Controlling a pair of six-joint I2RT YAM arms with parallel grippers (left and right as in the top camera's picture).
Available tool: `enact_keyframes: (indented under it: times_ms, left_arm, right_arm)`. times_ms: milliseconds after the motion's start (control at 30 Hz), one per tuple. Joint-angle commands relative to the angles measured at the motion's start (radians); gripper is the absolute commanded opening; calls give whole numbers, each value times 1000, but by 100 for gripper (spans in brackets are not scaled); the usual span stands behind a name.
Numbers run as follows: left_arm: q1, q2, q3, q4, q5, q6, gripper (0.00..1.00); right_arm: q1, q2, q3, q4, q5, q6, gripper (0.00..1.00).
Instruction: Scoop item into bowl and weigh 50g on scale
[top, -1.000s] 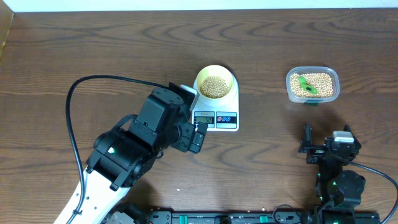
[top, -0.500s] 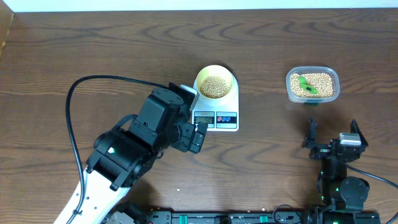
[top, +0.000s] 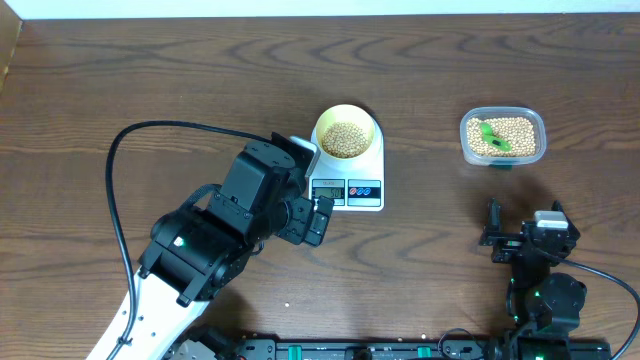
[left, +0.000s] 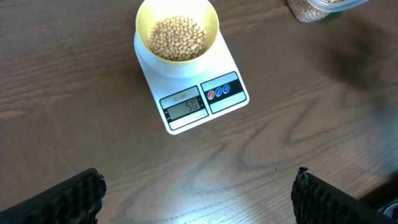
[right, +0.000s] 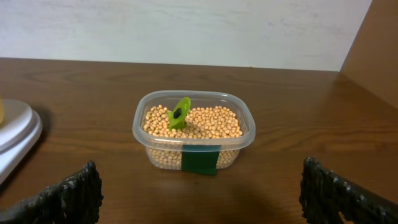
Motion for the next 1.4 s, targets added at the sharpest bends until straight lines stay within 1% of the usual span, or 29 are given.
enact_keyframes:
  times_ms: [0, 167, 233, 267, 300, 367, 400, 500, 1367]
  left_arm:
    - [3, -2, 20, 0, 2, -5, 98]
    - [3, -2, 20, 0, 2, -5, 98]
    - [3, -2, 20, 0, 2, -5, 98]
    - [3, -2, 20, 0, 3, -5, 98]
    - [3, -2, 20, 0, 2, -5, 98]
    - [3, -2, 20, 0, 2, -5, 98]
    - [3, -2, 20, 0, 2, -5, 98]
    - [3, -2, 20, 0, 2, -5, 98]
    - [3, -2, 20, 0, 2, -5, 98]
  right_arm:
    - [1, 1, -1, -5, 1, 13, 99]
    - [19, 2, -1, -6, 1, 15, 99]
    - [46, -2, -1, -6, 11, 45, 99]
    - [60, -7, -1, -6, 11, 88, 99]
    - [90, -8, -1, -7, 11, 183, 99]
    - [115, -20, -1, -8, 11, 303, 99]
    - [120, -29, -1, -8, 11, 325, 99]
    - [119, -67, -1, -6, 8, 327, 99]
    - [119, -66, -1, -5, 8, 328, 99]
